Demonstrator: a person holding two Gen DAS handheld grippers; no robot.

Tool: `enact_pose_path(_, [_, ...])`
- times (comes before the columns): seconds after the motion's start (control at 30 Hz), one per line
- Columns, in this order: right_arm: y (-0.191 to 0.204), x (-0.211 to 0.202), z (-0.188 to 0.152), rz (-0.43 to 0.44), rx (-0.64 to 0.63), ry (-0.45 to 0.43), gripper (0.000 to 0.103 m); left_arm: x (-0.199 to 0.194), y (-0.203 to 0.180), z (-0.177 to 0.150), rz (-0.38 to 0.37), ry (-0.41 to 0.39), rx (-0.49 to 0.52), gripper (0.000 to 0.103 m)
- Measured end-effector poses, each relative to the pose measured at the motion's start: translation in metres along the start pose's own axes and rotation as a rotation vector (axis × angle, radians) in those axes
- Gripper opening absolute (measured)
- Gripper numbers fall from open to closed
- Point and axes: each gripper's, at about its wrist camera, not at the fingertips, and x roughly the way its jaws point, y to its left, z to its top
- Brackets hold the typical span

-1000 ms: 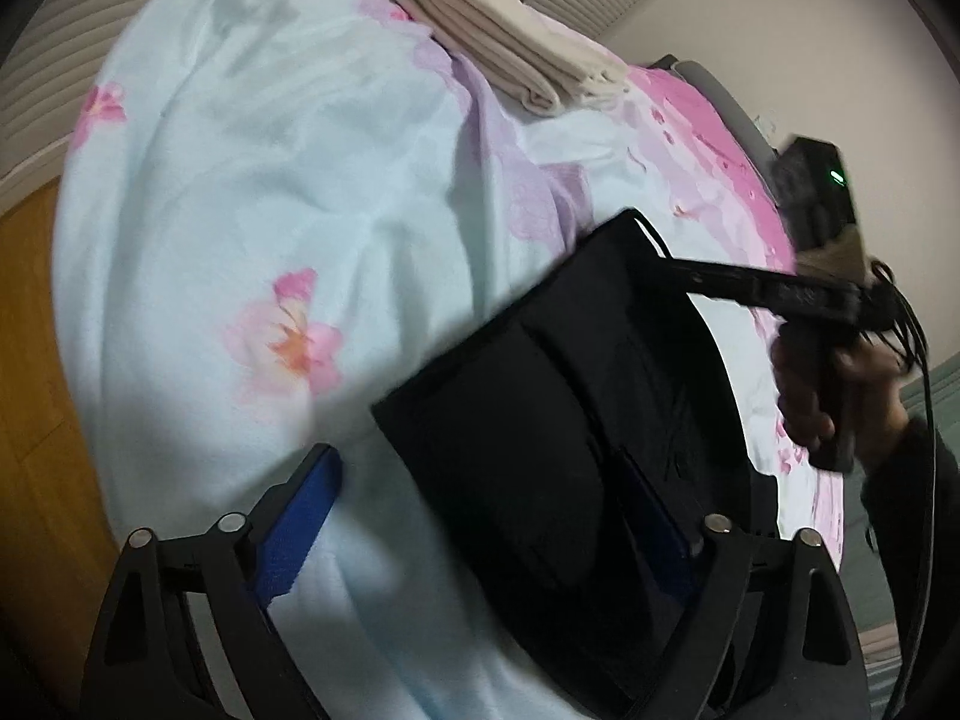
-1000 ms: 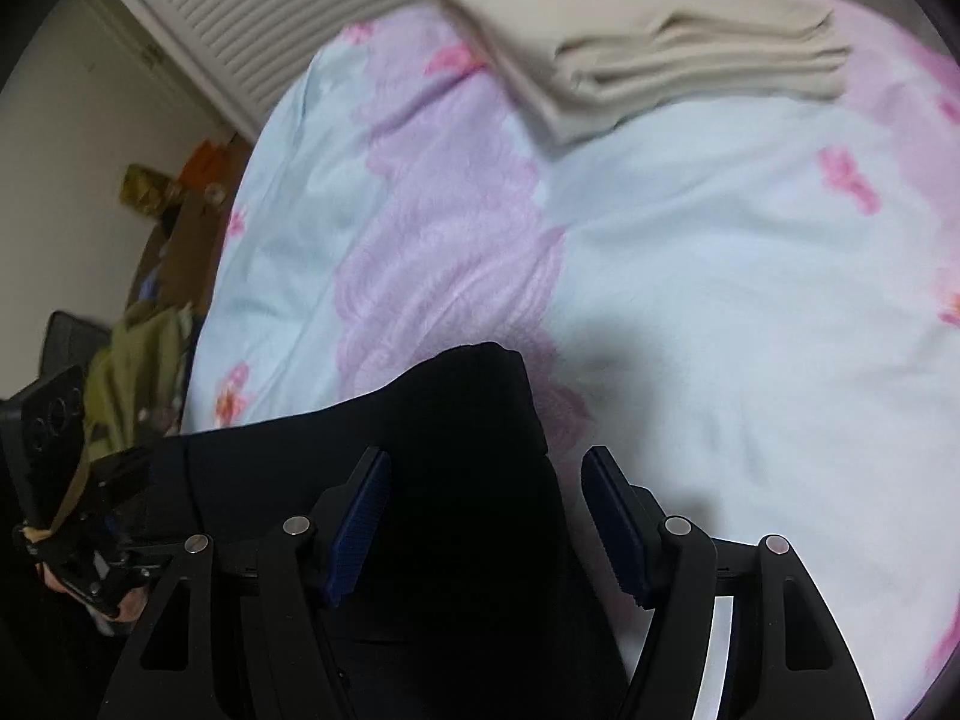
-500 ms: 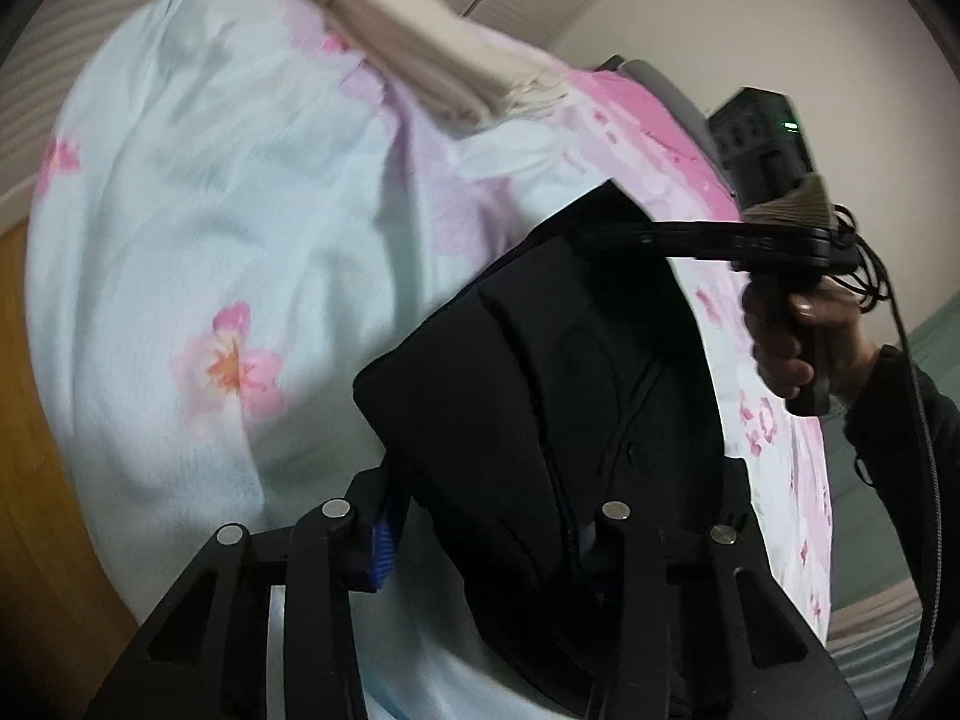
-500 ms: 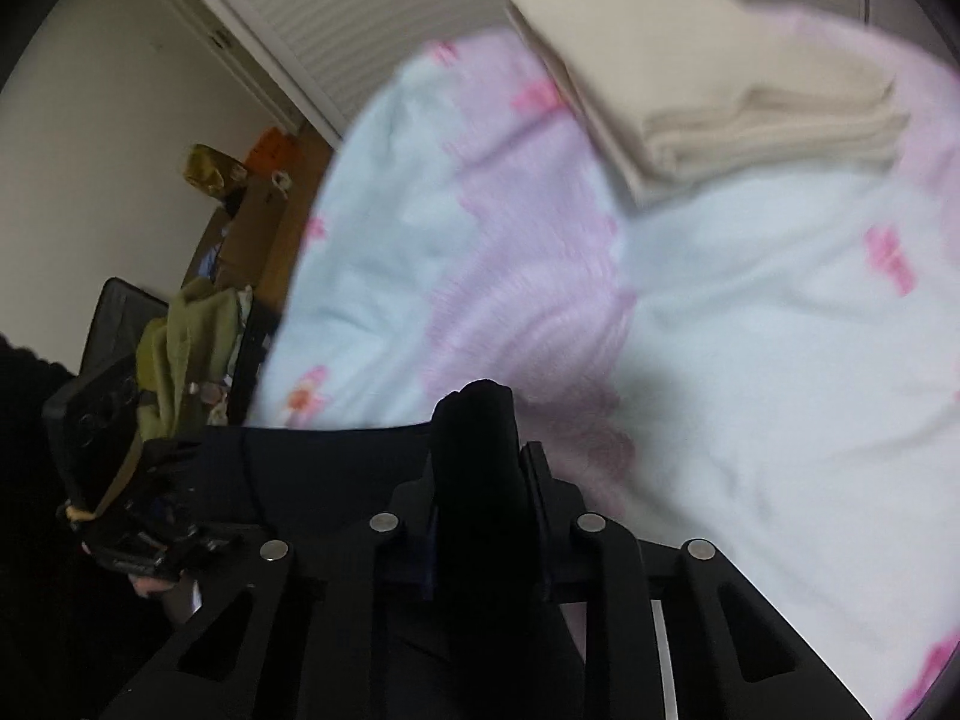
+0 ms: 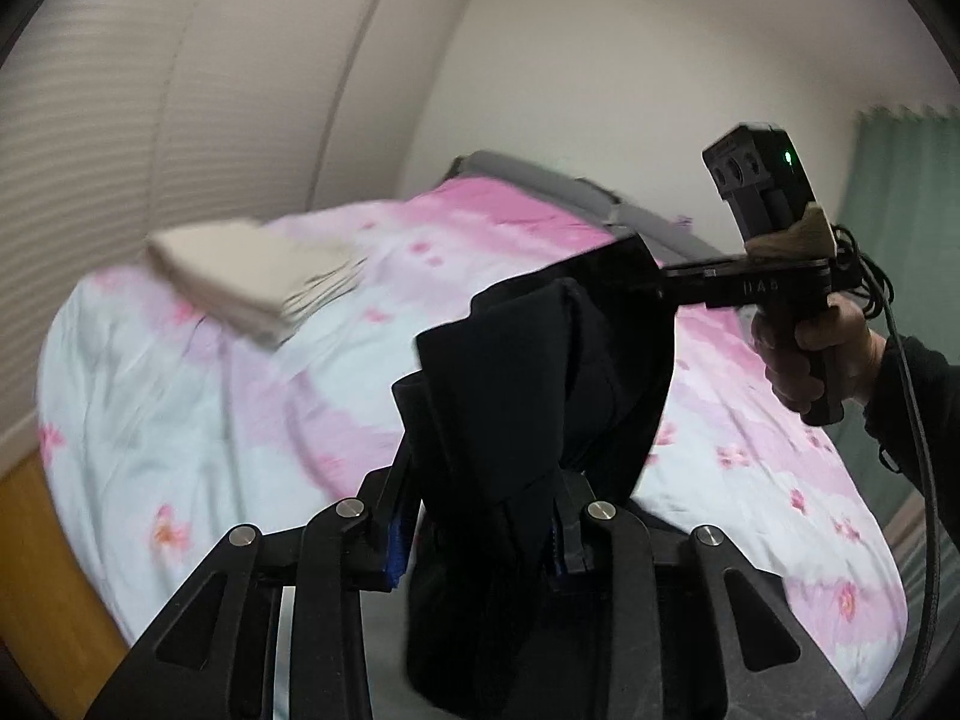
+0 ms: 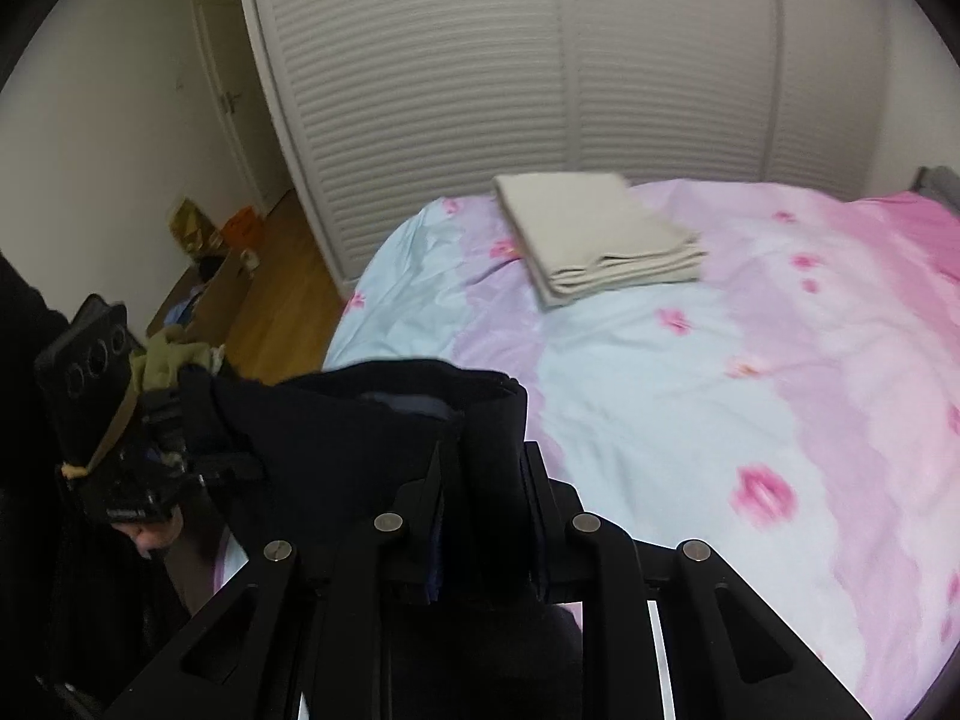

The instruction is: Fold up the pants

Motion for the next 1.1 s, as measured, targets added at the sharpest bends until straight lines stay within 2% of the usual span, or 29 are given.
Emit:
enact_pose_path(0.17, [0.0,-0.073,-0.082,-0.067,0.057,-0.041,0.02,-0.018,-0.088,-0.02,-0.054,-0.033,0.177,0.034])
enact_pose_path(0.3, [-0.004,-0.104,-0.157,-0.104,0.125,-0.014,0.018,-0.016,-0.155,-0.06,-0.124,0.012,0.283,0.034])
enact_pose_path(0.47, [-0.014,-0.123,-0.26,-0.117,0.239,0.007,0.015,0.0,-0.225,-0.119,-0.194,0.129,0.4,0.034])
enact_pose_path(0.63, [-0.022,-0.109,-0.359,-0.126,0.377,0.022,0.014,0.028,-0.275,-0.183,-0.24,0.262,0.533,0.034])
enact_pose_path(0.73, [-0.023,-0.104,-0.406,-0.127,0.454,-0.022,0.014,0.04,-0.294,-0.222,-0.255,0.352,0.609,0.034])
enact_pose_path(0.83, [-0.021,-0.107,-0.426,-0.137,0.498,-0.074,0.017,0.045,-0.301,-0.245,-0.246,0.37,0.675,0.034])
enact_pose_path(0.93, [-0.018,-0.114,-0.438,-0.205,0.535,-0.094,0.04,0.045,-0.303,-0.248,-0.231,0.366,0.706,0.034])
enact_pose_path(1.0, [-0.016,-0.12,-0.446,-0.242,0.561,-0.083,0.042,0.043,-0.303,-0.244,-0.225,0.379,0.704,0.035])
enact_pose_path(1.07, [-0.011,-0.128,-0.449,-0.261,0.588,-0.084,0.042,0.044,-0.303,-0.239,-0.245,0.42,0.683,0.052])
enact_pose_path(1.1, [-0.007,-0.134,-0.45,-0.276,0.603,-0.086,0.042,0.043,-0.301,-0.235,-0.251,0.446,0.665,0.053])
